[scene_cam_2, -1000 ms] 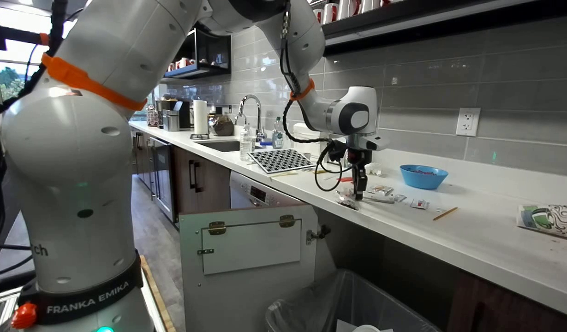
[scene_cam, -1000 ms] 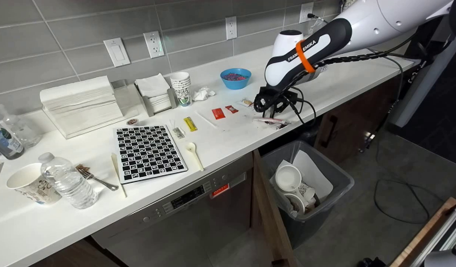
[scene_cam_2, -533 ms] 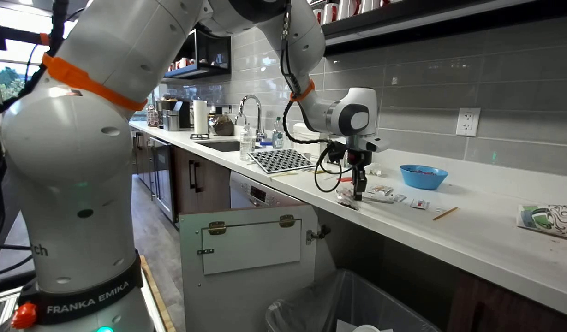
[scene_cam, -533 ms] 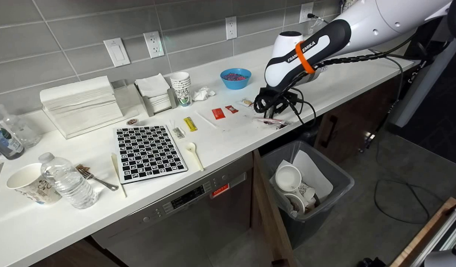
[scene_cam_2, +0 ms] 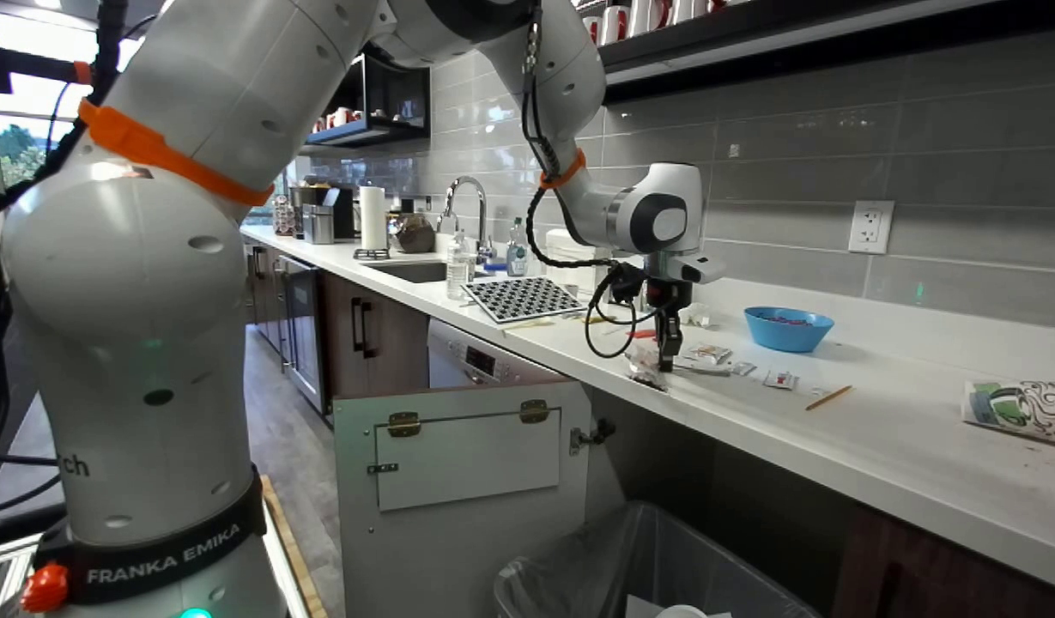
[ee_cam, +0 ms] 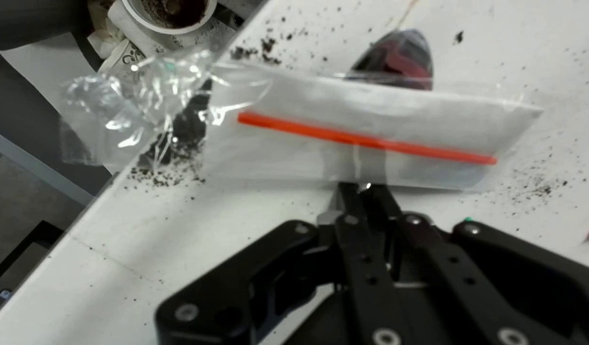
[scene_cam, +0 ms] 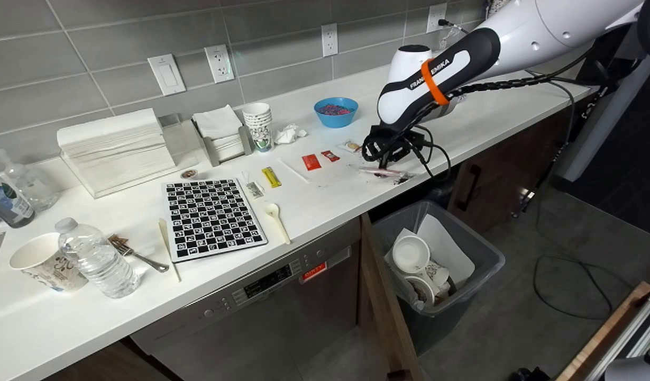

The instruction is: Pick up the spoon and then throw the object on it in the bin

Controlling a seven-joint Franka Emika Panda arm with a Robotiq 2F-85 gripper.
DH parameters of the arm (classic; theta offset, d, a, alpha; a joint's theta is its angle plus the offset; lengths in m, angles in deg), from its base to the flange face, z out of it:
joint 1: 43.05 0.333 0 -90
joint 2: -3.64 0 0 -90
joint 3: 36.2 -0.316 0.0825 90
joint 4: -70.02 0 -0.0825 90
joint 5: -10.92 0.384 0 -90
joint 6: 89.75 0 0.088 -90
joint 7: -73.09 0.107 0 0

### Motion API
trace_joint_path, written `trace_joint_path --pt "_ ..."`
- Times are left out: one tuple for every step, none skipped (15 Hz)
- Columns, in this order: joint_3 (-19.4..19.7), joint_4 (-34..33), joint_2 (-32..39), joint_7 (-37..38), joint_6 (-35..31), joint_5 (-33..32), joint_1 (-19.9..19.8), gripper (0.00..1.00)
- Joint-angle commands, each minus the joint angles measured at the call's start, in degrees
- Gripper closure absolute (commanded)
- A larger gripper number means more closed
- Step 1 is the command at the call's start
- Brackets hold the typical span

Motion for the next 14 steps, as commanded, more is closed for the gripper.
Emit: trace_joint_path --pt "0.7 -0.7 0.5 -1.1 1.8 1.4 0.6 0.97" --pt "0.6 -0.7 0.6 -1.2 1.8 1.4 0.6 0.98" --pt "0.6 -0.7 0.6 -1.2 1.8 1.5 0.6 0.98" --pt "0.6 -0.7 0.6 -1.2 1.9 1.5 0.6 0.98" --pt "0.6 -0.8 0.6 -1.3 1.9 1.5 0.6 0.98" --pt "0.5 -0.8 0.6 -1.4 1.9 1.5 0.5 0.98" --pt "0.5 -0.7 0.6 -1.4 1.8 1.6 0.5 0.98" --pt "0.4 -0.6 0.4 -1.5 1.7 1.7 0.5 0.98" --pt "0.4 -0.3 0.2 -1.5 1.6 1.7 0.5 0.98" --pt "0.4 -0.2 0.0 -1.5 1.5 1.7 0.5 0.98" --pt "0.5 0.0 -0.2 -1.3 1.3 1.6 0.6 0.98" --pt "0.6 0.3 -0.4 -1.2 1.0 1.6 0.6 0.98" --pt "0.6 0.5 -0.7 -1.1 0.8 1.5 0.7 0.98" --pt "0.7 0.9 -1.0 -0.9 0.5 1.3 0.9 0.98"
